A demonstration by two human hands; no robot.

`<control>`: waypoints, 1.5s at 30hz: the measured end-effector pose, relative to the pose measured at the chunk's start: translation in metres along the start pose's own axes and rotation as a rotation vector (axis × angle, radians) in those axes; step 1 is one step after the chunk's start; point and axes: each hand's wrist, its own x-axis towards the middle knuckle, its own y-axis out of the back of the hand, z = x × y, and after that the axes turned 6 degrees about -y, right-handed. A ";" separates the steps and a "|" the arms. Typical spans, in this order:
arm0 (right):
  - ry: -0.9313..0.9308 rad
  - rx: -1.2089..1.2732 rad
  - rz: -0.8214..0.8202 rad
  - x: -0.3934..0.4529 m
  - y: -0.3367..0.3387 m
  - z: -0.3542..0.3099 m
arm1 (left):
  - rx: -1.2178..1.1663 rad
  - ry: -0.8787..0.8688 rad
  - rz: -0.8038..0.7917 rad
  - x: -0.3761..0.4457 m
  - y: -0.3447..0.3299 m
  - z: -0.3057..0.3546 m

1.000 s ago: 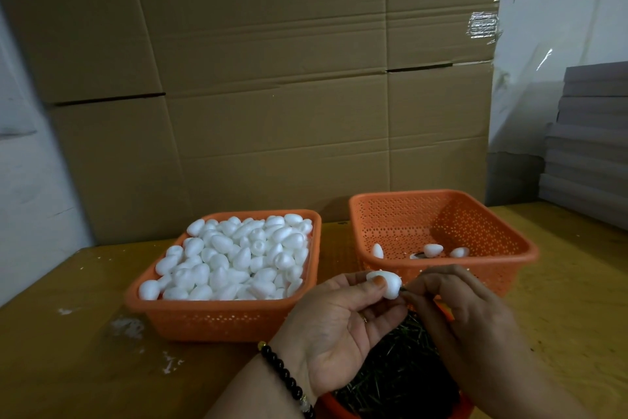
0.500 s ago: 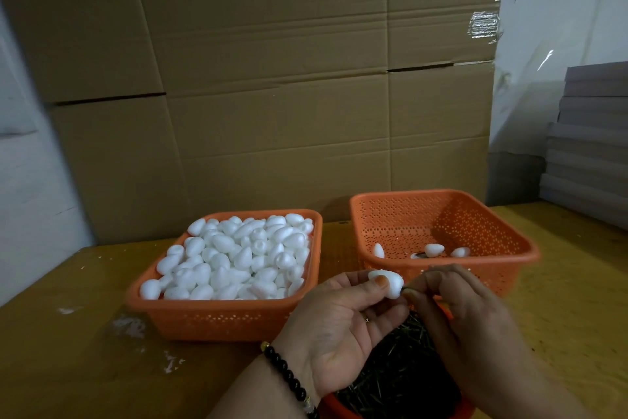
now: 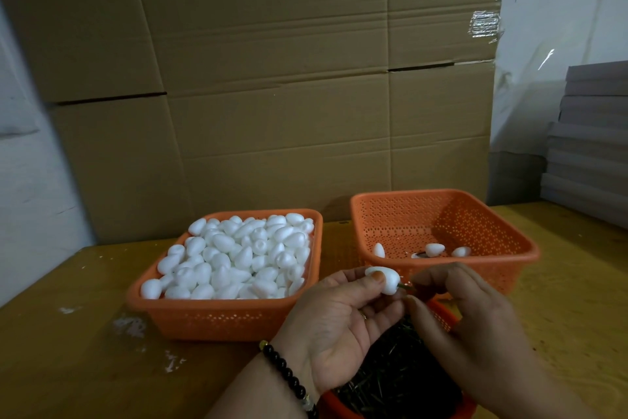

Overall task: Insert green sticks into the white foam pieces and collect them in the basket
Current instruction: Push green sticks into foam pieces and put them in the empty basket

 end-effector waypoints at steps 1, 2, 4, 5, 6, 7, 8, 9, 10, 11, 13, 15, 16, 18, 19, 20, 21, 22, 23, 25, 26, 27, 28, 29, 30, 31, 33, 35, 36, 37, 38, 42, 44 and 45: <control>-0.002 0.001 -0.005 0.000 0.000 -0.001 | -0.005 -0.004 -0.002 0.000 0.001 0.001; -0.002 0.006 -0.009 -0.001 0.000 -0.001 | -0.009 -0.008 -0.005 0.000 0.001 0.002; -0.006 0.014 -0.018 -0.001 0.000 -0.001 | -0.013 -0.013 -0.012 0.001 0.002 0.002; -0.011 0.014 -0.022 -0.001 0.000 -0.001 | -0.017 -0.017 -0.012 0.001 0.002 0.001; -0.013 0.012 -0.024 -0.002 0.000 0.000 | -0.022 -0.025 -0.010 0.002 0.002 0.001; -0.013 0.004 -0.024 -0.002 0.000 0.001 | -0.030 -0.035 -0.005 0.003 0.003 0.000; -0.010 -0.006 -0.025 -0.003 -0.001 0.002 | -0.037 -0.047 -0.002 0.003 0.003 -0.001; -0.009 -0.016 -0.029 -0.004 -0.002 0.003 | -0.043 -0.059 -0.001 0.004 0.003 -0.001; -0.010 -0.024 -0.034 -0.005 -0.002 0.005 | -0.045 -0.070 -0.001 0.004 0.004 -0.001; -0.010 -0.028 -0.038 -0.005 -0.003 0.005 | -0.042 -0.082 -0.003 0.004 0.004 -0.001; -0.002 -0.030 -0.040 -0.004 -0.003 0.004 | -0.027 -0.115 -0.017 0.004 0.003 0.001; 0.003 -0.035 -0.052 -0.004 -0.003 0.002 | 0.020 -0.160 -0.026 0.003 0.003 0.001; 0.007 -0.043 -0.064 -0.004 -0.003 0.001 | 0.065 -0.189 -0.022 0.002 0.003 0.001; 0.021 -0.070 -0.082 -0.004 -0.003 0.001 | 0.190 -0.266 0.008 0.002 0.004 0.000; 0.028 -0.081 -0.086 -0.004 -0.003 0.000 | 0.247 -0.311 0.023 0.003 0.005 -0.001; 0.033 -0.088 -0.089 -0.004 -0.003 0.000 | 0.291 -0.355 0.031 0.003 0.005 -0.003; 0.035 -0.088 -0.089 -0.004 -0.003 -0.001 | 0.328 -0.396 0.032 0.003 0.006 -0.004; 0.038 -0.082 -0.088 -0.004 -0.002 -0.002 | 0.366 -0.430 0.032 0.003 0.006 -0.005; 0.038 -0.075 -0.086 -0.004 -0.002 -0.002 | 0.410 -0.463 0.036 0.003 0.007 -0.007; 0.041 -0.066 -0.074 -0.005 -0.002 -0.002 | 0.530 -0.530 0.040 0.003 0.009 -0.009; 0.044 -0.062 -0.065 -0.005 -0.002 -0.001 | 0.614 -0.569 0.044 0.004 0.010 -0.010; 0.048 -0.057 -0.056 -0.005 -0.002 -0.001 | 0.717 -0.618 0.050 0.004 0.012 -0.011; 0.048 -0.052 -0.048 -0.006 -0.003 0.000 | 0.827 -0.677 0.057 0.005 0.013 -0.012; 0.045 -0.047 -0.041 -0.006 -0.004 0.001 | 0.932 -0.750 0.061 0.005 0.014 -0.013; 0.042 -0.042 -0.036 -0.006 -0.004 0.002 | 1.032 -0.830 0.064 0.005 0.015 -0.014; 0.043 -0.033 -0.036 -0.006 -0.004 0.002 | 1.133 -0.902 0.065 0.005 0.016 -0.016; 0.050 0.004 -0.047 -0.006 -0.004 0.001 | 1.322 -0.994 0.056 0.005 0.016 -0.019; 0.038 0.050 -0.061 -0.005 -0.003 -0.002 | 1.442 -1.026 0.022 0.004 0.016 -0.021; 0.026 0.067 -0.066 -0.004 -0.002 -0.003 | 1.477 -1.022 0.003 0.003 0.016 -0.022; 0.016 0.087 -0.072 -0.003 -0.002 -0.005 | 1.500 -1.017 -0.015 0.003 0.016 -0.022; 0.012 0.116 -0.081 -0.002 -0.003 -0.006 | 1.513 -1.020 -0.029 0.002 0.016 -0.022; -0.013 0.242 -0.109 -0.003 -0.007 -0.002 | 1.524 -1.047 -0.056 -0.001 0.015 -0.022; -0.050 0.290 -0.122 -0.004 -0.006 0.001 | 1.516 -1.045 -0.072 -0.001 0.015 -0.022; -0.074 0.314 -0.133 -0.004 -0.006 0.001 | 1.509 -1.031 -0.086 -0.001 0.015 -0.021</control>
